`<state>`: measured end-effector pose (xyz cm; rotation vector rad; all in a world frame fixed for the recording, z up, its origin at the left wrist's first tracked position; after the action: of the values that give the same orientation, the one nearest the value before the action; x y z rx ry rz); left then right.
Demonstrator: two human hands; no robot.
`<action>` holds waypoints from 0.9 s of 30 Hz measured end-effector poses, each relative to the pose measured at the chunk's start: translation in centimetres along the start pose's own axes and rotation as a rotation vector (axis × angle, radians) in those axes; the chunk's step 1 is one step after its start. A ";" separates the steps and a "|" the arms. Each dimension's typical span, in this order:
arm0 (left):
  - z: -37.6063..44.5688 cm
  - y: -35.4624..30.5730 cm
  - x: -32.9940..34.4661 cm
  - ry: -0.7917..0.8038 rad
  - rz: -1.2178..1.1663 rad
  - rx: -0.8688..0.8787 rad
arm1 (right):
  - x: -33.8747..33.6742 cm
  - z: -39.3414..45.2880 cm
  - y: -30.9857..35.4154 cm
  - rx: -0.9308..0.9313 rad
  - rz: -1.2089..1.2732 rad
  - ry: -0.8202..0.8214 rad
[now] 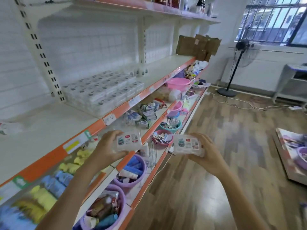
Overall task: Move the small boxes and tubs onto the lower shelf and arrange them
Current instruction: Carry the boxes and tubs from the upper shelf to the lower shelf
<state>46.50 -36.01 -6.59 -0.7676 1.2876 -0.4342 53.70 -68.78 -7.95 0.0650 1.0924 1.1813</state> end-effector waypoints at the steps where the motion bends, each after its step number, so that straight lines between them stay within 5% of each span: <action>1: 0.8 -0.7 0.6 0.002 0.007 -0.004 | -0.5 0.4 -0.9 0.004 0.007 0.001; 9: 9.0 -3.5 3.2 -0.070 0.092 0.008 | -1.6 7.6 -8.1 -0.006 0.023 0.014; 17: 22.1 -4.7 0.9 -0.395 0.133 0.018 | -0.3 24.9 -13.5 -0.171 0.051 0.101; 27: 30.5 -3.1 -0.8 -0.526 0.463 -0.198 | 6.5 42.8 -15.7 -0.421 0.089 0.421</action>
<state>75.95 -29.52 -1.12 -0.6613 0.9715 0.2615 94.87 -50.30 1.31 -0.4841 1.1870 1.5263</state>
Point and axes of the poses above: each hand's wrist, its own z-axis towards the middle knuckle, its own x-axis out of the palm, y = z × x, the point moved 1 cm from there along z, towards the middle knuckle, and after that the axes turned 13 degrees about -x, right-handed, at the moved point
